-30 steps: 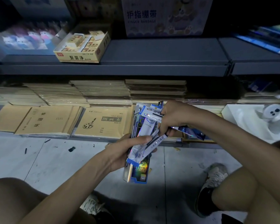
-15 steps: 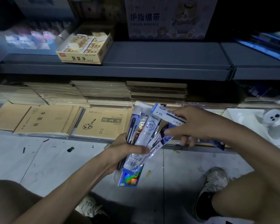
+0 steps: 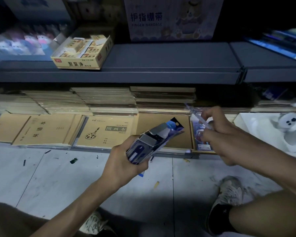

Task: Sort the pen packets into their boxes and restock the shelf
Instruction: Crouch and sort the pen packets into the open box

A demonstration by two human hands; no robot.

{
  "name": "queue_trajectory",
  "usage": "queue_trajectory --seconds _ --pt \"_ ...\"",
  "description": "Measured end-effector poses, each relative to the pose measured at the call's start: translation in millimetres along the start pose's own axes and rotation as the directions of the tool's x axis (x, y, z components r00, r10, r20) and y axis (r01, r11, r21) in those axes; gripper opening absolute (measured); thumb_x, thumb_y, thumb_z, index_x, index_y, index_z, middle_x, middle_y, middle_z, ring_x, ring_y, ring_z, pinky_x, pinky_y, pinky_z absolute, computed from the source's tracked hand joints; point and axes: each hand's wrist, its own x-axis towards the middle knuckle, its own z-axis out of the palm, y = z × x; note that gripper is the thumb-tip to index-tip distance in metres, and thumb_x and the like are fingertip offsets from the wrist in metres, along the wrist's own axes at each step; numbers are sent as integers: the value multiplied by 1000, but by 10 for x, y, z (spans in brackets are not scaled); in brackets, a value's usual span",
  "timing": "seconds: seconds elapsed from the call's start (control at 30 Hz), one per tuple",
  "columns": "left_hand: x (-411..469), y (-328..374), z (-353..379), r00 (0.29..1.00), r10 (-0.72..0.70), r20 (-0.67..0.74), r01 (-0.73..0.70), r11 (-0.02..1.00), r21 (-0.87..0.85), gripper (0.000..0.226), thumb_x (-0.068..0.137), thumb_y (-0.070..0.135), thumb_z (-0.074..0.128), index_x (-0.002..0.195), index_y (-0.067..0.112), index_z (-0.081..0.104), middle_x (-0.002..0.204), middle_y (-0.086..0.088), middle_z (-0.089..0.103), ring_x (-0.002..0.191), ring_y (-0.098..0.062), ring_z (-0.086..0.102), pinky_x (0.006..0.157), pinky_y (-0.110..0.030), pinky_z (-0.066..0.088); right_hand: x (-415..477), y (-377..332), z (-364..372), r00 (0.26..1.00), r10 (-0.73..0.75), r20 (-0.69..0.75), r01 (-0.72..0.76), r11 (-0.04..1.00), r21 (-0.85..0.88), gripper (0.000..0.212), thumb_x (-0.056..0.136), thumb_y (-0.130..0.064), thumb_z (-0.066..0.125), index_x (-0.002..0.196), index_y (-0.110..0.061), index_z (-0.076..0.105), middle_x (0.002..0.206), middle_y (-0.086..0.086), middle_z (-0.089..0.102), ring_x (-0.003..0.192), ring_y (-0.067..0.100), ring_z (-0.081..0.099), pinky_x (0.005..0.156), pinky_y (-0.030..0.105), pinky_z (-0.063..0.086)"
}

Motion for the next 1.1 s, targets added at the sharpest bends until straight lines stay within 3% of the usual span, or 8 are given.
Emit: queue_trajectory --seconds 0.07,0.17,0.33,0.43,0.63,0.8,0.97,1.1 --pt "-6 -2 16 998 -42 -41 39 997 -68 46 71 3 88 88 36 61 71 13 72 61 -10 69 51 -20 55 -88 10 -11 993 -100 55 99 995 23 12 104 -31 49 100 -41 54 58 -10 42 48 12 37 47 33 37" --pt "1 -27 29 995 -82 -55 75 989 -124 34 73 5 88 92 23 65 72 -1 75 62 -20 73 58 -39 62 -163 -12 -4 980 -192 43 188 978 91 24 104 -32 50 99 -37 73 61 -6 54 53 11 54 54 31 51" --pt "29 16 107 994 -99 -52 90 984 -156 30 72 0 88 89 10 66 71 6 73 58 -8 68 51 -20 53 -171 84 -2 990 -119 72 118 993 17 5 100 -41 52 103 -39 55 60 -10 51 48 5 42 52 31 36" --pt "58 55 171 994 -103 -37 95 981 -169 32 71 -4 87 89 11 65 72 6 73 61 -7 67 52 -17 52 -246 79 -31 983 -61 171 51 997 67 3 99 -28 46 102 -28 45 72 -6 55 52 15 52 53 38 42" --pt "83 92 250 995 -103 10 103 976 -192 42 69 -8 84 87 21 60 70 7 70 55 -1 60 50 -18 50 -271 -77 -121 967 -245 77 230 960 158 23 101 -21 61 86 -36 70 81 8 73 62 29 75 61 41 61" --pt "102 115 270 996 -86 32 90 980 -176 46 70 -8 84 86 27 58 68 11 68 54 0 58 49 -15 46 -215 -51 -236 953 -282 111 290 954 -68 22 103 -27 56 93 -42 69 72 2 72 47 23 65 54 44 56" --pt "119 92 235 994 -104 21 105 981 -163 44 72 0 87 93 27 59 80 9 71 68 -7 69 54 -19 53 -216 -31 -264 941 -278 195 304 945 -121 18 104 -19 52 102 -35 61 90 -12 76 73 7 73 75 39 61" --pt "145 42 182 995 -98 -12 95 984 -153 41 71 -3 87 93 20 61 80 6 73 69 -15 71 56 -21 56 -192 17 -348 848 -526 -63 483 817 -316 4 92 -37 65 92 -37 69 93 -19 70 94 3 68 80 24 51"
